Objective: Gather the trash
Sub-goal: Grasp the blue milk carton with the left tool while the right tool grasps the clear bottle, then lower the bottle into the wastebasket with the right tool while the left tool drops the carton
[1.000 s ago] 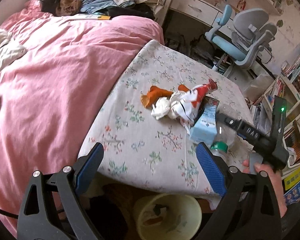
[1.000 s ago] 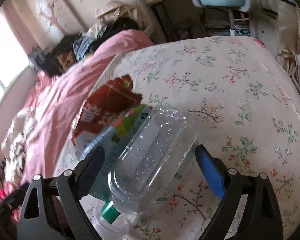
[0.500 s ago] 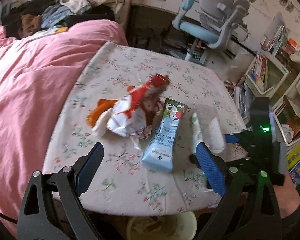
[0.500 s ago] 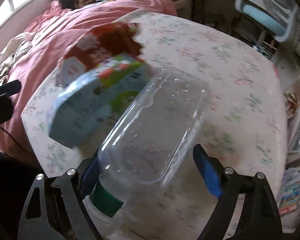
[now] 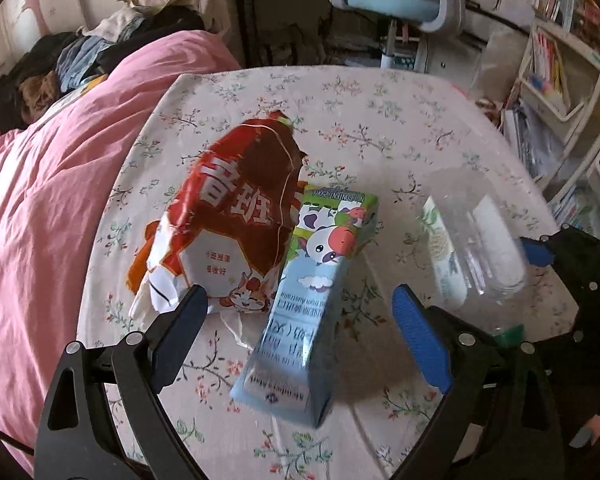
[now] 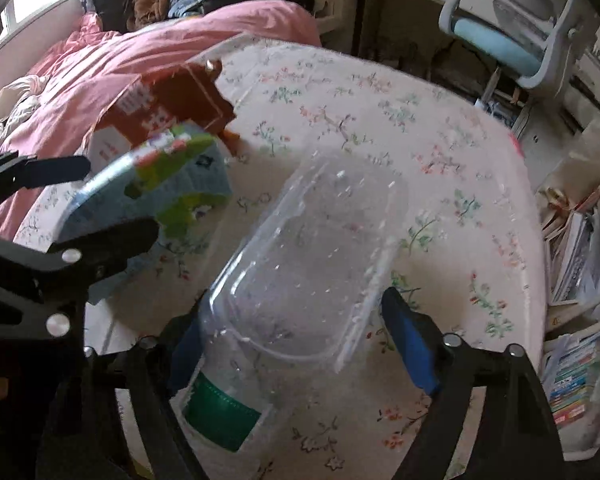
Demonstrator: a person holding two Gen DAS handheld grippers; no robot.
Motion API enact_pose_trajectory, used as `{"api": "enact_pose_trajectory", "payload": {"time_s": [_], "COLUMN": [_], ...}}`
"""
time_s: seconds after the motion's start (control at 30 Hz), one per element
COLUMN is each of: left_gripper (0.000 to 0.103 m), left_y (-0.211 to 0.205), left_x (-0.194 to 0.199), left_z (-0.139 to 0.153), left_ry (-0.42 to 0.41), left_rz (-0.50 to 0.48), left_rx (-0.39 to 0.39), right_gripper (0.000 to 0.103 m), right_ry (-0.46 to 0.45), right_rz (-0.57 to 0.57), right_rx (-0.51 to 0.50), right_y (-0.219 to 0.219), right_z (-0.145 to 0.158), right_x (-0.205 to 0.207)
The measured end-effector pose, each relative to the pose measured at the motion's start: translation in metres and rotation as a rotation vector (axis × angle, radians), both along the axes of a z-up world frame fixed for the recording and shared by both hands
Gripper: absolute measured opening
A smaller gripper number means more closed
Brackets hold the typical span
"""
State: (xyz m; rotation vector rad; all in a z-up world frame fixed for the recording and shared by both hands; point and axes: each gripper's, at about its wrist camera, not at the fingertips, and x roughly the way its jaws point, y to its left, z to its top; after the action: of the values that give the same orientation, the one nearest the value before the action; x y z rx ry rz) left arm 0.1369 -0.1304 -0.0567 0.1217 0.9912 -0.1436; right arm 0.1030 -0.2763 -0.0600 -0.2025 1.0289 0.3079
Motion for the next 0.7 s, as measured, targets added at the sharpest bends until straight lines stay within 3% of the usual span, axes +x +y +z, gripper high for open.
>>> {"api": "enact_pose_trajectory", "payload": {"time_s": [0.03, 0.1, 0.2, 0.7], "left_gripper": [0.086, 0.062, 0.042, 0.033], "left_y": [-0.001, -0.004, -0.002, -0.009], "left_x": [0.001, 0.003, 0.006, 0.007], "left_z": [-0.001, -0.004, -0.011, -0.017], "left_ry": [-0.001, 0.018, 0.054, 0.052], "left_rz": [-0.007, -0.04, -0.057, -0.104], "left_rx": [0.004, 0.005, 0.003, 0.016], "right_gripper": [0.074, 0.071, 0.065, 0.061], "right_ry": [0.012, 0.018, 0.019, 0.007], "right_rz": [-0.002, -0.008, -0.015, 0.0], "right_rx": [0.01, 0.028, 0.045, 0.067], "right_y": [-0.002, -0.006, -0.008, -0.005], "right_z": [-0.003, -0.004, -0.002, -0.001], "right_x": [0.004, 0.007, 0.01, 0.013]}}
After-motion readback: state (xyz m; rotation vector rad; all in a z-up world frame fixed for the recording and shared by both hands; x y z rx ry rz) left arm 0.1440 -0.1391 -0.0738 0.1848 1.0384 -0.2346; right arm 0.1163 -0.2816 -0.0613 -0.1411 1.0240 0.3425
